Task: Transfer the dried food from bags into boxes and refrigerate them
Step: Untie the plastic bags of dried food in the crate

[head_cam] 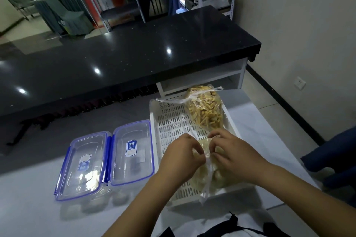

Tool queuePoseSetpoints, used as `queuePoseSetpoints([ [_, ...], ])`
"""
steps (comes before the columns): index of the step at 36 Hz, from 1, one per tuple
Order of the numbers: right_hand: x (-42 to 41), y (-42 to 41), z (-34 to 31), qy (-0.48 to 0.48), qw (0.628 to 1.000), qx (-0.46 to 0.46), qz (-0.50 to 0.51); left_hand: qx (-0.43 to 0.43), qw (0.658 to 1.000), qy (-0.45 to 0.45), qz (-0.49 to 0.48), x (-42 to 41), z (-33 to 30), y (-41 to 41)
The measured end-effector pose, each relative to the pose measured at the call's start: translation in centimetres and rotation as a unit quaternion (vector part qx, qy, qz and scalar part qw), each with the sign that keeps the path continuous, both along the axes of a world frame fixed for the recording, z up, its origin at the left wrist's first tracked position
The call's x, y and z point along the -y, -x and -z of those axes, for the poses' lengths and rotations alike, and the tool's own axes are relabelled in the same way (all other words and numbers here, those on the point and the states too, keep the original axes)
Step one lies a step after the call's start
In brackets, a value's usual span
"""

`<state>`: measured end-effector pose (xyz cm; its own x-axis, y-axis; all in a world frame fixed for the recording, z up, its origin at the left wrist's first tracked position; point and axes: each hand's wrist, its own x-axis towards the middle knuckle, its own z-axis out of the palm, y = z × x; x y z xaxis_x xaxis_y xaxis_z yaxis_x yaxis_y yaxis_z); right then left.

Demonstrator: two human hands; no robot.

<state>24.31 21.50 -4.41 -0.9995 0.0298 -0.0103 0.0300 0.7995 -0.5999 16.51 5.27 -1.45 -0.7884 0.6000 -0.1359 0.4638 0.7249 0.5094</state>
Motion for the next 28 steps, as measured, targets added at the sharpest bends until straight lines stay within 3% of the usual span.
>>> queuePoseSetpoints([
  [7, -0.3, 0.2, 0.2, -0.027, 1.0, 0.01, -0.011, -0.04, 0.999, 0.0, 0.017, 0.1, 0.4, 0.2],
  [14, -0.9, 0.1, -0.1, 0.015, 1.0, 0.014, -0.016, -0.045, 0.997, 0.022, 0.057, 0.6, 0.5, 0.2],
  [28, -0.1, 0.5, -0.1, -0.083, 0.993, -0.019, -0.077, -0.078, 0.992, -0.006, 0.103, 2.1, 1.0, -0.3],
])
